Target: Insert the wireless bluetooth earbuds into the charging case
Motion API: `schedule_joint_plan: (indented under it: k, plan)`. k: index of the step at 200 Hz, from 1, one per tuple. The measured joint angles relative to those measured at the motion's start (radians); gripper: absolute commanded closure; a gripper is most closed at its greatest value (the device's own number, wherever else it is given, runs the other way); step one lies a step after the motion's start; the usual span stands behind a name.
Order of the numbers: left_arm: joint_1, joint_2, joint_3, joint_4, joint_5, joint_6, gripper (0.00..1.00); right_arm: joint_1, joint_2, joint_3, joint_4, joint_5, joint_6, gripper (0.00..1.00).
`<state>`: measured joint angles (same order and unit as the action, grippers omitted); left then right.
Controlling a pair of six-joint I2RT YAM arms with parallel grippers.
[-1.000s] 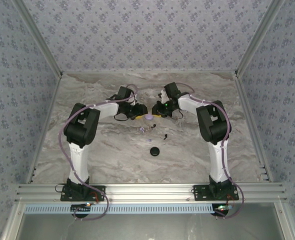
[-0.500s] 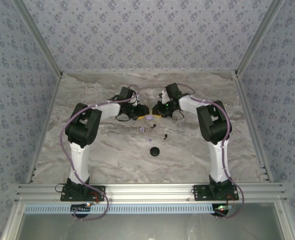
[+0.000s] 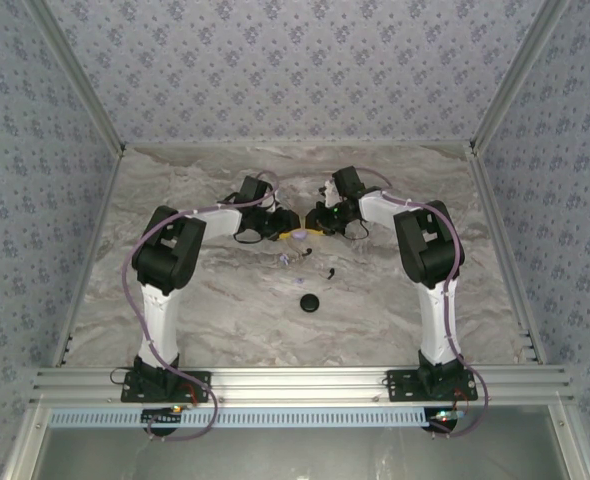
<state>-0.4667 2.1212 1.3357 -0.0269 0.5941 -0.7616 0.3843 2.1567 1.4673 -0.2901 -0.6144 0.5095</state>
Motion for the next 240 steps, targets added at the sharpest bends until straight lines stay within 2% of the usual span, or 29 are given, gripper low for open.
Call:
schedule_joint_plan:
  k: [43, 130, 180, 240]
  plan:
    - [0.000, 0.002, -0.011, 0.025, 0.011, -0.019, 0.77, -0.006, 0.000, -0.003, 0.001, -0.002, 0.000, 0.80]
    - [-0.001, -0.036, -0.087, 0.089, 0.011, -0.036, 0.78, -0.023, -0.037, -0.079, 0.036, -0.006, 0.015, 0.69]
    - [0.003, -0.150, -0.174, 0.096, -0.008, -0.024, 0.78, -0.059, -0.192, -0.181, 0.049, -0.019, -0.015, 0.62]
    - [0.009, -0.337, -0.254, 0.249, 0.038, 0.019, 0.81, -0.122, -0.420, -0.319, 0.174, -0.134, -0.085, 0.47]
